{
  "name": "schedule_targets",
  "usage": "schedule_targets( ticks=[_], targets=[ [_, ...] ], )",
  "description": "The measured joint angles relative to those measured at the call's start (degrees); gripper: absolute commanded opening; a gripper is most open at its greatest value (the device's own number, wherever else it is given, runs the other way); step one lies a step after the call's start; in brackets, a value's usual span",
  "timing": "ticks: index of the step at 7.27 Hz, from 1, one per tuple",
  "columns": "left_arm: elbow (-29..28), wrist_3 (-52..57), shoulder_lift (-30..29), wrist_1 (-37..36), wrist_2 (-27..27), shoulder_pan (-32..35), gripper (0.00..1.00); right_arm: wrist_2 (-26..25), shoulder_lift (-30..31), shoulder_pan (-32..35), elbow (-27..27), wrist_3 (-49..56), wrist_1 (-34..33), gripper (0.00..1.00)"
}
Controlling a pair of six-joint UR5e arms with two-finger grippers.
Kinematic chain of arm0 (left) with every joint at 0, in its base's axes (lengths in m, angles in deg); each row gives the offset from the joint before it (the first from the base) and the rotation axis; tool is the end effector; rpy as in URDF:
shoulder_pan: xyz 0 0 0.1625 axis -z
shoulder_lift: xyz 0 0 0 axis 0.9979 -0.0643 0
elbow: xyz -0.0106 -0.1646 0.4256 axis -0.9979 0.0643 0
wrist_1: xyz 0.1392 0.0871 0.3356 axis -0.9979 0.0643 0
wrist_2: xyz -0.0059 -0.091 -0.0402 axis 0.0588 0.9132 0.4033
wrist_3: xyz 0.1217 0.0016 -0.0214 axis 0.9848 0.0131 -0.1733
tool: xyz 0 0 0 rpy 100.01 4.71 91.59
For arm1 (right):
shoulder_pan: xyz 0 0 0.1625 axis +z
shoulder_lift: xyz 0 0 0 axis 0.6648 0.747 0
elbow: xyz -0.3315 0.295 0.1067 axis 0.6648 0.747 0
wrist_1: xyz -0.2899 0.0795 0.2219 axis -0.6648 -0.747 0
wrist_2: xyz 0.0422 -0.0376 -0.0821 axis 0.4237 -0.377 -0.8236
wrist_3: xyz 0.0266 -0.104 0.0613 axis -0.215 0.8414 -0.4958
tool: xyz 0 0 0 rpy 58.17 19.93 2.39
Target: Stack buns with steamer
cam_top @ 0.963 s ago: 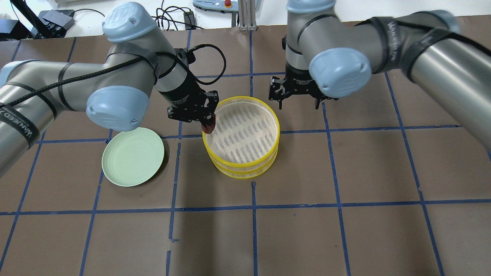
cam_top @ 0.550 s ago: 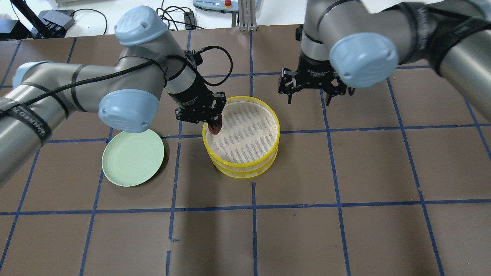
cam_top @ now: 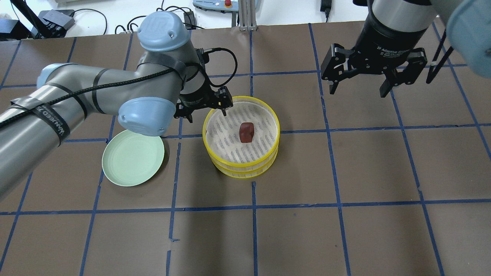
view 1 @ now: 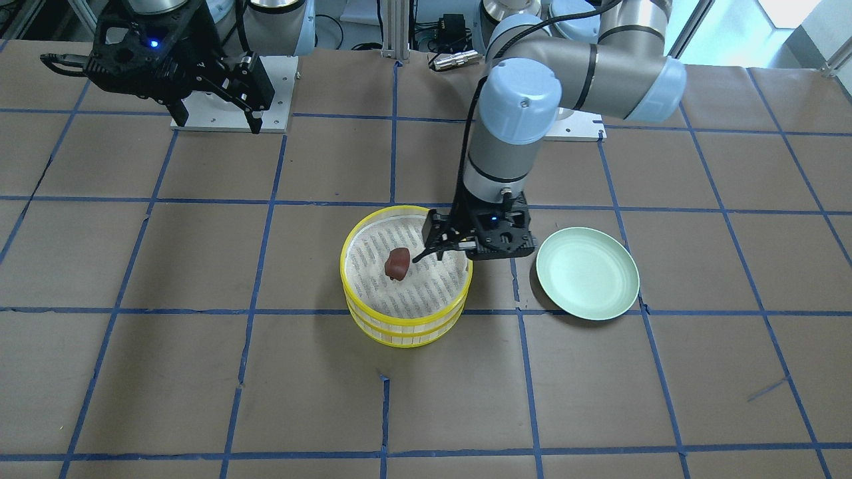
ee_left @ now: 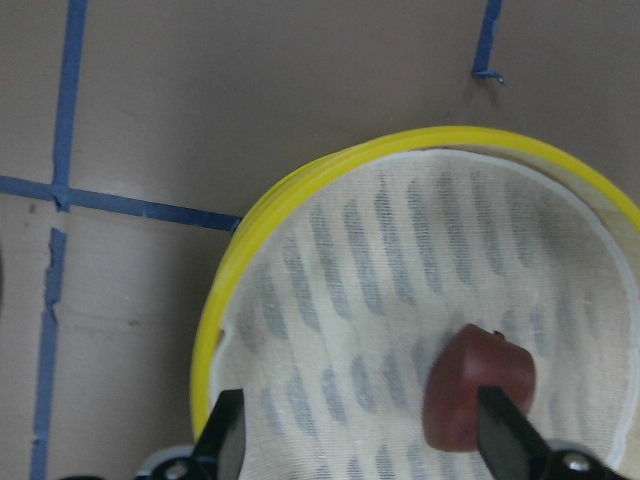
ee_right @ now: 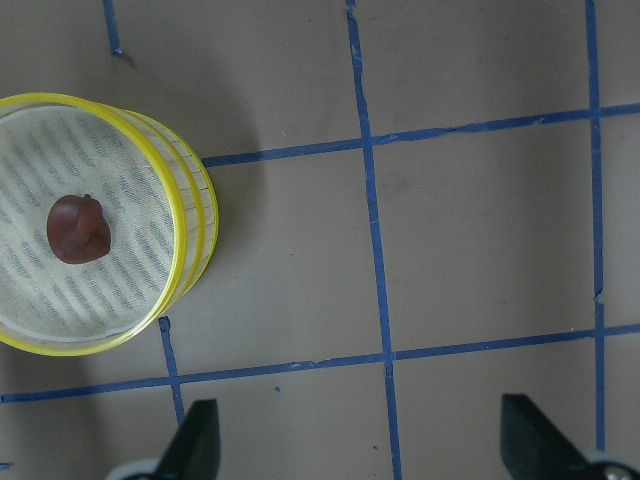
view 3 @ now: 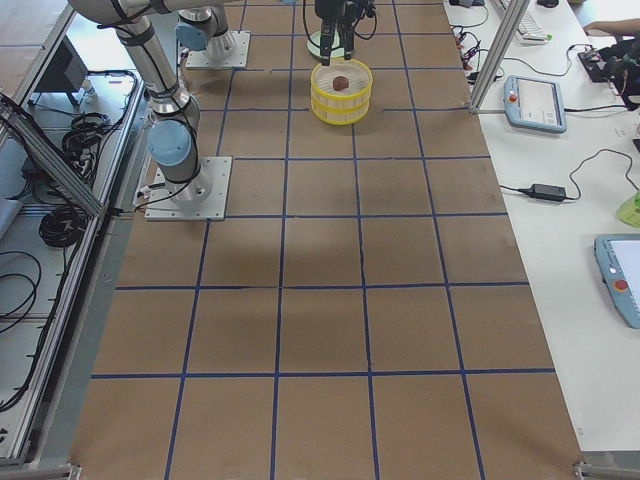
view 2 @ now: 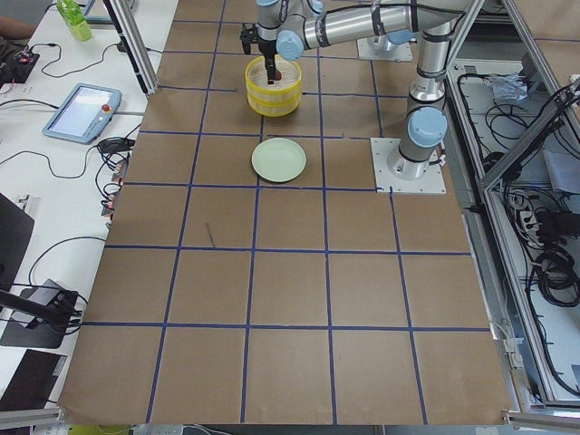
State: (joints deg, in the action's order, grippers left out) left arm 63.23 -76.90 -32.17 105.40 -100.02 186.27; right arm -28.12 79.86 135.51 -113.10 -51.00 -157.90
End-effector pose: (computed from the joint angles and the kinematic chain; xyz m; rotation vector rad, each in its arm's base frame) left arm -0.2227 -0.4869 0.3654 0.1595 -3.1098 0.0735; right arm 0.1632 -0.4099 0.5326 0.1515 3.1216 0.0001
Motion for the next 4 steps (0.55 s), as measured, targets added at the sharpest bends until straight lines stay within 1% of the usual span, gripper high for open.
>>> schedule_targets(
  ticks=[1,2,3,4],
  targets=[
    [-0.13,9.08,3.45,4.75,-2.34,-4.98,1.00,-0.01,0.01,-0.06,-0.02,1.86,-0.37,1.00],
    [-0.79,16.54,7.66,11.44,-3.56,-9.80,1.00,-0.10,0.01,-0.17,-0.04,2.86,-0.52,1.00],
    [-2.68,20.68,11.31,19.36,-4.58,-12.90,1.00,-0.16,0.03,-0.13,-0.05,3.22,-0.56,1.00],
    [-5.57,22.38,14.12,27.25,-5.66,-14.21,1.00,-0.11,0.04,-0.05,-0.05,3.28,-0.58,1.00]
  ],
)
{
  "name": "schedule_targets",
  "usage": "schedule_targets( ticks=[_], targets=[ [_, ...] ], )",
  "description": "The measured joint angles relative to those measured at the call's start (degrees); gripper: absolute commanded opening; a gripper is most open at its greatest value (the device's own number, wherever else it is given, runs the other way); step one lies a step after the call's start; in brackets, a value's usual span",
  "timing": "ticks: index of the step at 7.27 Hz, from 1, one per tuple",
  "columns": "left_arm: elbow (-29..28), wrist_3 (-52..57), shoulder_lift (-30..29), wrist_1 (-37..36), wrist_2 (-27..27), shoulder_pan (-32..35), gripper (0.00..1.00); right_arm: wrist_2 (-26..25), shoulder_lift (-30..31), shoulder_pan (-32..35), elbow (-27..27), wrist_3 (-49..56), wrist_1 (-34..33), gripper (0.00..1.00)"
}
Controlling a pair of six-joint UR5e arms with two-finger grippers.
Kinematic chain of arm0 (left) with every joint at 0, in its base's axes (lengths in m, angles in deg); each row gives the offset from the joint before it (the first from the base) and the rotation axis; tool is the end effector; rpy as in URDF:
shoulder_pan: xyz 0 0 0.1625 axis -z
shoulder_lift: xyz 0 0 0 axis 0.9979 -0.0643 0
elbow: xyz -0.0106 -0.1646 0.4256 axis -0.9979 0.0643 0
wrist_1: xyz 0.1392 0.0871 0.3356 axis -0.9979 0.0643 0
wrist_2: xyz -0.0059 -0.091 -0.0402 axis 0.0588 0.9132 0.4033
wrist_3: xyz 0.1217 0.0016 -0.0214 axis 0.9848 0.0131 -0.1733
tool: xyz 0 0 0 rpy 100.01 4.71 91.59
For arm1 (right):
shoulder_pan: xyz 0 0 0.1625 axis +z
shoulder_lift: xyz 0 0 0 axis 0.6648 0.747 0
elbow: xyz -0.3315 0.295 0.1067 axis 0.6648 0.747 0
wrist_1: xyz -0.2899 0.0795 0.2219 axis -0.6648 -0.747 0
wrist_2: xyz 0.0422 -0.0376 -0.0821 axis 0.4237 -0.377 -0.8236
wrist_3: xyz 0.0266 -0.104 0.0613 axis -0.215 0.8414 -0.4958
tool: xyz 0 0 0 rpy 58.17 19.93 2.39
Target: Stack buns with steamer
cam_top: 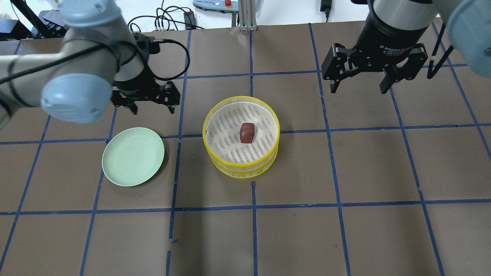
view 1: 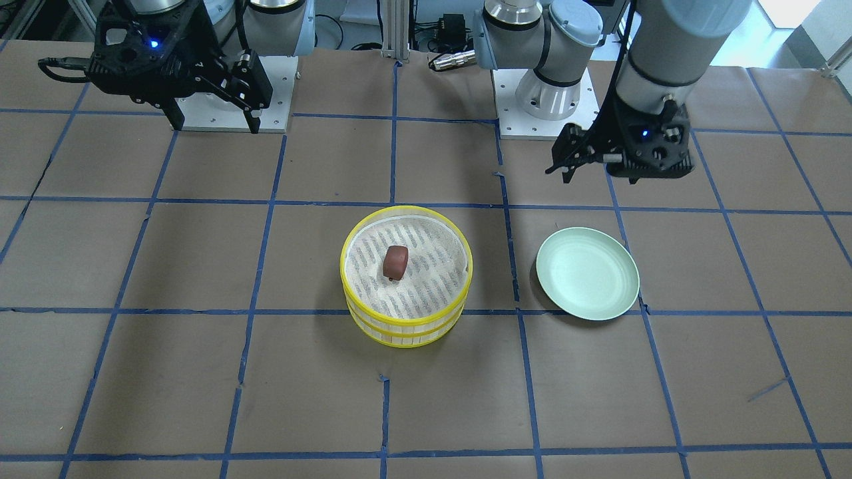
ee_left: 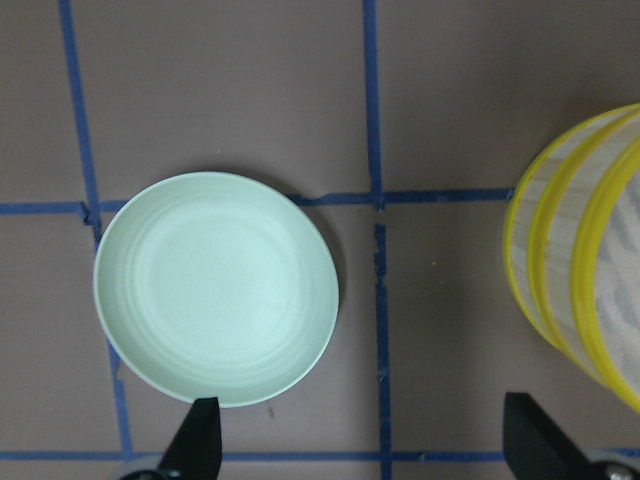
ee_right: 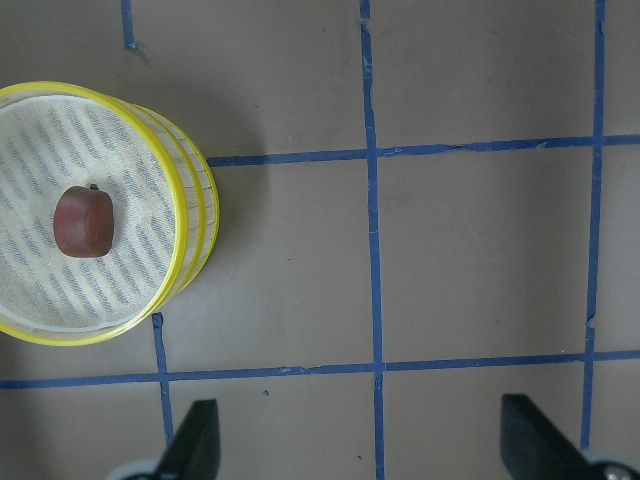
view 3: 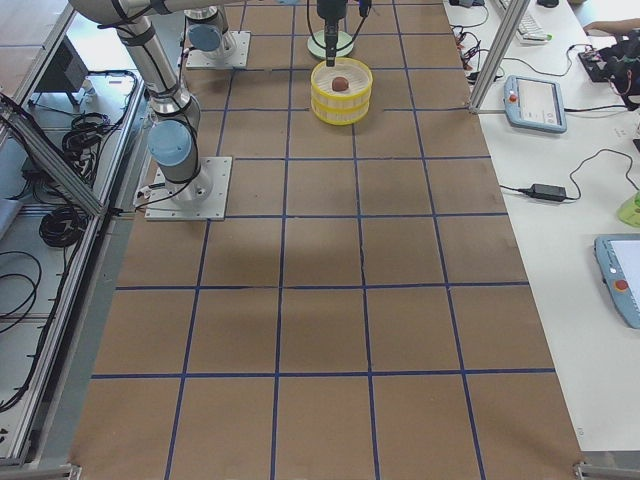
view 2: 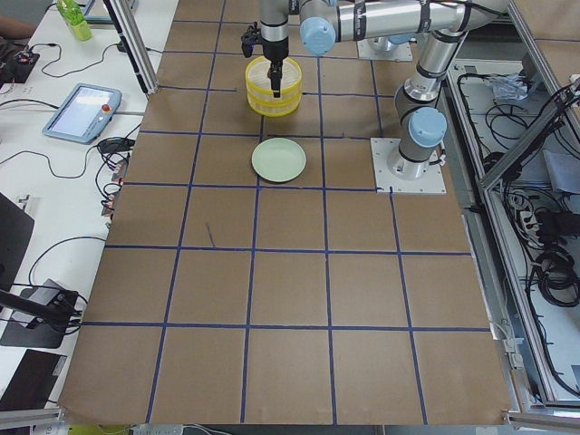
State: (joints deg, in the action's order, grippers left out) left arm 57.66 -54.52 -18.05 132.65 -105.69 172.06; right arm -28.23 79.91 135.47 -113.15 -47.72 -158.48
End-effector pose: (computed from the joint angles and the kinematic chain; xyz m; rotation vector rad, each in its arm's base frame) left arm -0.0920 -0.4214 0.4775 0.0659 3.0625 0.1339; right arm 0.1627 -0.4109 0.5336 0.0631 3.1256 -0.0167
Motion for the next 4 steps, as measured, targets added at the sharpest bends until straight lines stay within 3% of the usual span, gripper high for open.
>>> schedule_targets(
  ticks=[2,4],
  targets=[
    [-3.12,1.90,3.55,8.38,-0.52,-0.60,1.00,0.06,0.01,0.16,0.00,-0.08,-0.03,1.00],
    [-3.22,4.10,4.62,10.05,1.39,-0.78,1.00,0.15,0.00,0.29,0.00,-0.31,-0.03,1.00]
  ],
)
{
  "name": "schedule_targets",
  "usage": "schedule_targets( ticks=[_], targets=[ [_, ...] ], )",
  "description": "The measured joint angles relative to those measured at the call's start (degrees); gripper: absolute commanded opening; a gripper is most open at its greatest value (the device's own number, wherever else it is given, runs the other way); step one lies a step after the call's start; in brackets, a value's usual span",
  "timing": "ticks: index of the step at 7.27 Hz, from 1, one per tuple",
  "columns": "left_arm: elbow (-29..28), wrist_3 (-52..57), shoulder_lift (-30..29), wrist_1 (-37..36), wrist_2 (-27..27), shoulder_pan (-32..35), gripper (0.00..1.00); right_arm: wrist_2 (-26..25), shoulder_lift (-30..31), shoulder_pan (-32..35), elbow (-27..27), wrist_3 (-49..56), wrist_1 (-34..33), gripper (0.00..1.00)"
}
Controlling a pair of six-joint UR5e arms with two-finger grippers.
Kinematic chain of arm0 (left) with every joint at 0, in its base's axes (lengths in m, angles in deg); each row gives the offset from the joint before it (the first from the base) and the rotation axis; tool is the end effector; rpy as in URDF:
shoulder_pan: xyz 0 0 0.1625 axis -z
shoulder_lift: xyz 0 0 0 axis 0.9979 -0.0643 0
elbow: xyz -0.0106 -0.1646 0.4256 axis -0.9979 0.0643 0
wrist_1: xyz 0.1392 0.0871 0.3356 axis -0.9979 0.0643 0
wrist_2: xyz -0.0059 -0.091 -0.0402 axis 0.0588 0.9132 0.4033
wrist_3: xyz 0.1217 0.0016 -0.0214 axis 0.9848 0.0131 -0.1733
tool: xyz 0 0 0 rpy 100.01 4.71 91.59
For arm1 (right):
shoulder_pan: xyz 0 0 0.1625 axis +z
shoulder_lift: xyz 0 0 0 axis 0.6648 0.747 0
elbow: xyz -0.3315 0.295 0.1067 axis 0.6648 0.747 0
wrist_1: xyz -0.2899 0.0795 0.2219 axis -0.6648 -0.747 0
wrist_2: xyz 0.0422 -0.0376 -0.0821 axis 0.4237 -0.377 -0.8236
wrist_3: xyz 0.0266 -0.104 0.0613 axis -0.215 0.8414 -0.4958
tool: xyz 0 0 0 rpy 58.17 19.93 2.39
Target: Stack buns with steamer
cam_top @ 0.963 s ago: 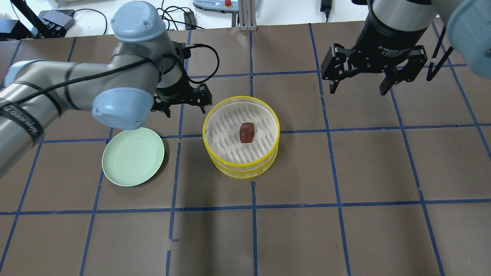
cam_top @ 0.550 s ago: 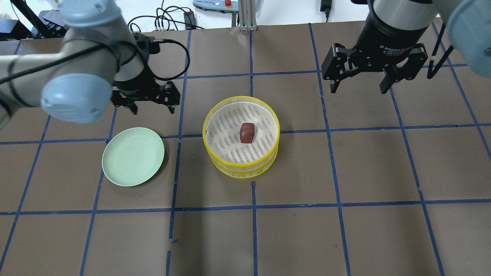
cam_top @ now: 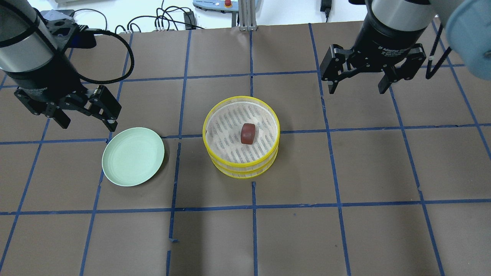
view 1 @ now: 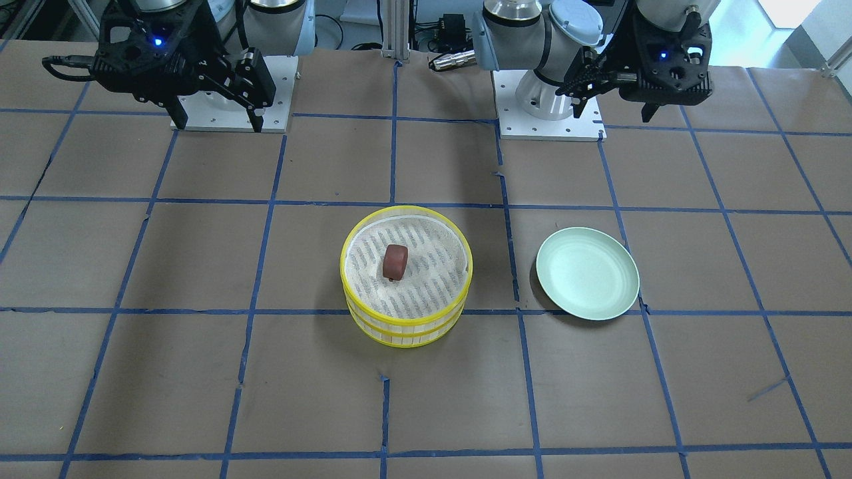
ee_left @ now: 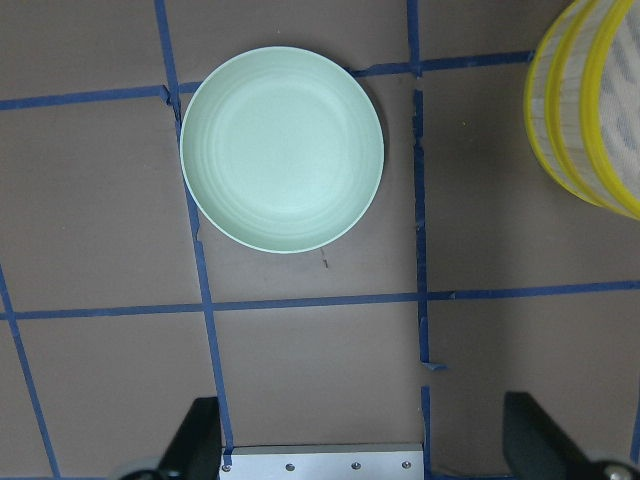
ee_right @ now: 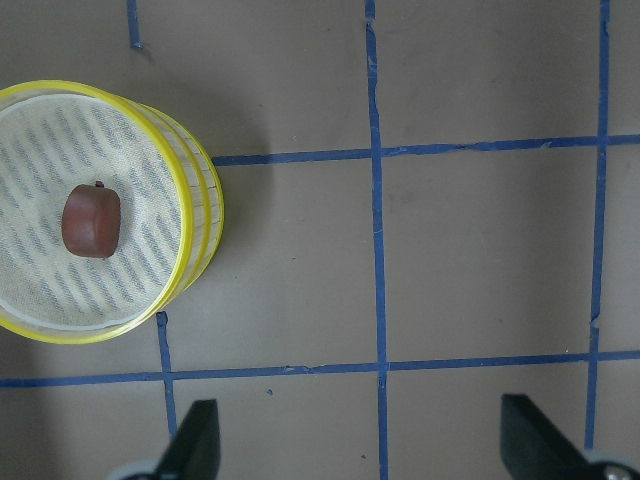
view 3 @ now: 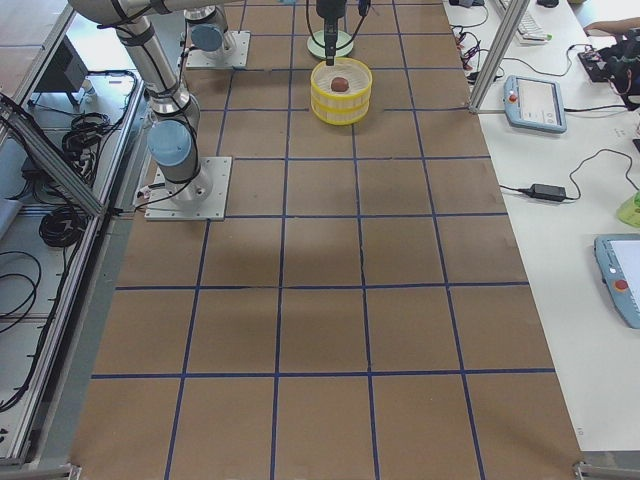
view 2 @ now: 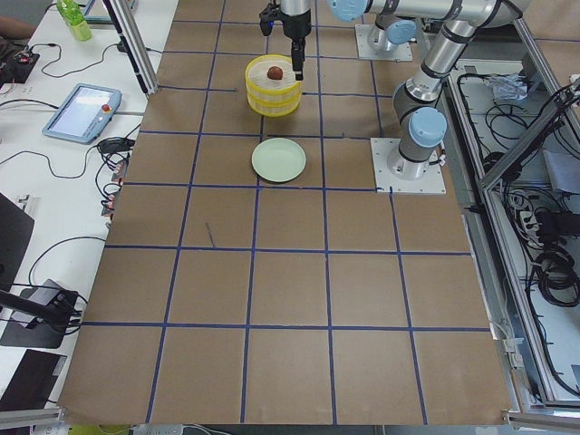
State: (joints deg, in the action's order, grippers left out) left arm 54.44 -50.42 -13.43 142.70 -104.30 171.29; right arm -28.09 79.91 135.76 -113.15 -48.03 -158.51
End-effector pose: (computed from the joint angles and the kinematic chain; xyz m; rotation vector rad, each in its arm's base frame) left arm -0.0931 -0.3794 0.5181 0.1566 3.0892 0.1942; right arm 0.1651 -0.4101 0.5337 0.0636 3.1231 -0.0170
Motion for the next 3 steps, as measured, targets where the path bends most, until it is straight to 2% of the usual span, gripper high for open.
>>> schedule_targets(
  ticks=[3],
  targets=[
    [0.30,1.96,0.32,0.03,1.33,-0.38,1.00,-0.02,0.00,0.04,-0.07,0.01,0.02,1.00]
  ],
)
